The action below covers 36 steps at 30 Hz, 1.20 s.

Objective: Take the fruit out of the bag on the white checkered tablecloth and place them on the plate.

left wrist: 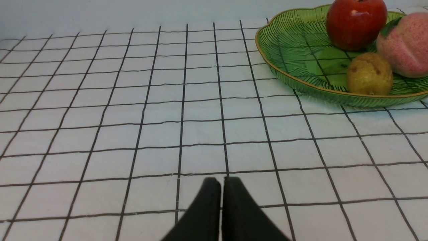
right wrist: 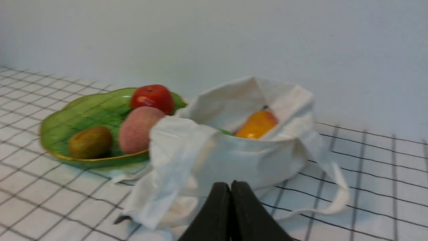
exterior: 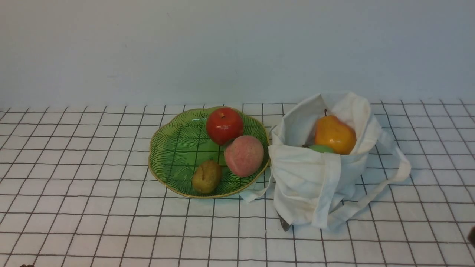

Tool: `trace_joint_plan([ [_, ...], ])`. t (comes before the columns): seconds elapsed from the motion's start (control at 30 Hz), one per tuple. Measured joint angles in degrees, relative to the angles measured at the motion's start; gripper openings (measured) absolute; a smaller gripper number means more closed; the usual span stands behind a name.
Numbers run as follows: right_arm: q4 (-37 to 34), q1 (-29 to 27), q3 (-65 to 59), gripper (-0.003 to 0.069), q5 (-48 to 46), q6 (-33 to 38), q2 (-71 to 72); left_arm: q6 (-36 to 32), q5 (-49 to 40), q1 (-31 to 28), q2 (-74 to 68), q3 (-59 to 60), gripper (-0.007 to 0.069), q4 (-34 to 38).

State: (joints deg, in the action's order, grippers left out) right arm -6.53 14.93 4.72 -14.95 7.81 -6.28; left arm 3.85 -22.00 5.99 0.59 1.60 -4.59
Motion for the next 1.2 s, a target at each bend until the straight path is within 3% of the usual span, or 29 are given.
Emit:
trace_joint_plan([
  [0.17,0.54,-8.37,-5.19,-0.0015,-0.10,-1.25,6.44,0.00,0.00,0.00,0.00,0.00,-0.0008,0.00],
  [0.33,1.28,-11.50,-6.41,-0.0015,-1.98,-2.55,6.72,0.00,0.00,0.00,0.00,0.00,-0.0008,0.00],
  [1.2,3.51,-11.62,-6.23,-0.0015,-5.68,-3.34,6.72,0.00,0.00,0.00,0.00,0.00,-0.0008,0.00],
])
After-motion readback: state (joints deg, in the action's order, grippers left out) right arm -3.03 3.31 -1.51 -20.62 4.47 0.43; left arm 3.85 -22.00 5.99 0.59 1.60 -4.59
